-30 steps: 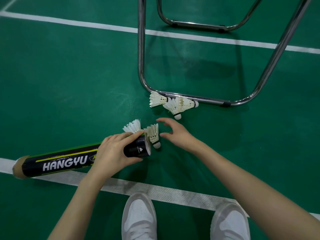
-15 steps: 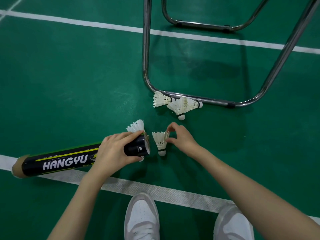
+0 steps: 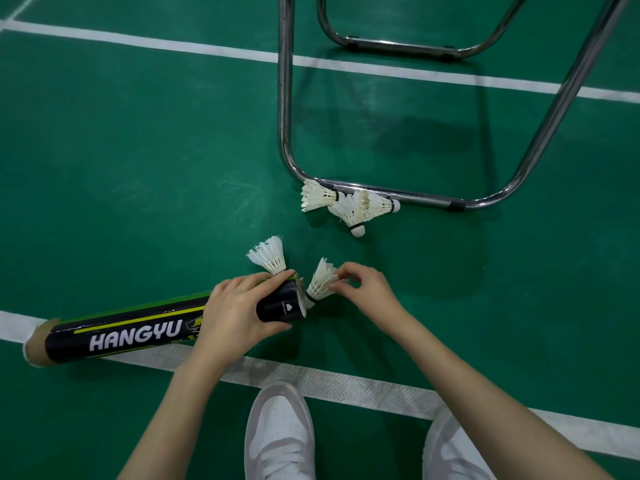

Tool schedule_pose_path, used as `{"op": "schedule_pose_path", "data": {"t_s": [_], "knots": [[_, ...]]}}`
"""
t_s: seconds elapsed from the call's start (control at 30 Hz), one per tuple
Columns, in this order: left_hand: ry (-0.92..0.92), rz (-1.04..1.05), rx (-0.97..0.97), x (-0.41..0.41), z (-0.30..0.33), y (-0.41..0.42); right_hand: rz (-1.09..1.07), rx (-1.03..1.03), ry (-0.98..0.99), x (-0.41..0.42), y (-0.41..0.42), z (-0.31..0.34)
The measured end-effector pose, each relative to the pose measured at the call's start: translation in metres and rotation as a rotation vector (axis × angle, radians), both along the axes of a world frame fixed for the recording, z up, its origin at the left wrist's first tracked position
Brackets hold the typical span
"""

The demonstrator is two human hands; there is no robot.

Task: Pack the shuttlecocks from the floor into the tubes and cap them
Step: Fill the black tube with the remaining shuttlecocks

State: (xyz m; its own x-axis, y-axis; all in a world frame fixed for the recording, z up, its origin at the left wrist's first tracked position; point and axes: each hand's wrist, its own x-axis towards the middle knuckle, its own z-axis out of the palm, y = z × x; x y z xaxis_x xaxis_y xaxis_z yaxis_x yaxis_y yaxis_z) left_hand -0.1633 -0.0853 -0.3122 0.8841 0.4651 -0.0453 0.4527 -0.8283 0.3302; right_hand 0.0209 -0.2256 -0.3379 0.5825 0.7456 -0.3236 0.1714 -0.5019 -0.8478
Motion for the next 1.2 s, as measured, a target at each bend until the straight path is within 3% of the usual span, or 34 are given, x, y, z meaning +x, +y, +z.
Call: {"op": "schedule_pose_path", "data": {"t_s": [0.27,0.67,0.9,1.2], "knots": [[-0.001,0.032,-0.021,0.007,0.007,-0.004,-0.32,0.323,0.221,-0.013,-0.019,0.035],[-0.082,0.045,-0.013,0.014,0.015,-0.015,-0.179,0.321,0.395,-0.059,-0.006,0.043],[-0.096,0.052,0.011,0.013,0.014,-0.019,-0.158,0.277,0.272,-0.065,-0.001,0.042],[-0.115,0.042,0.0,0.013,0.015,-0.017,-0.123,0.271,0.313,-0.062,0.003,0.042]]}}
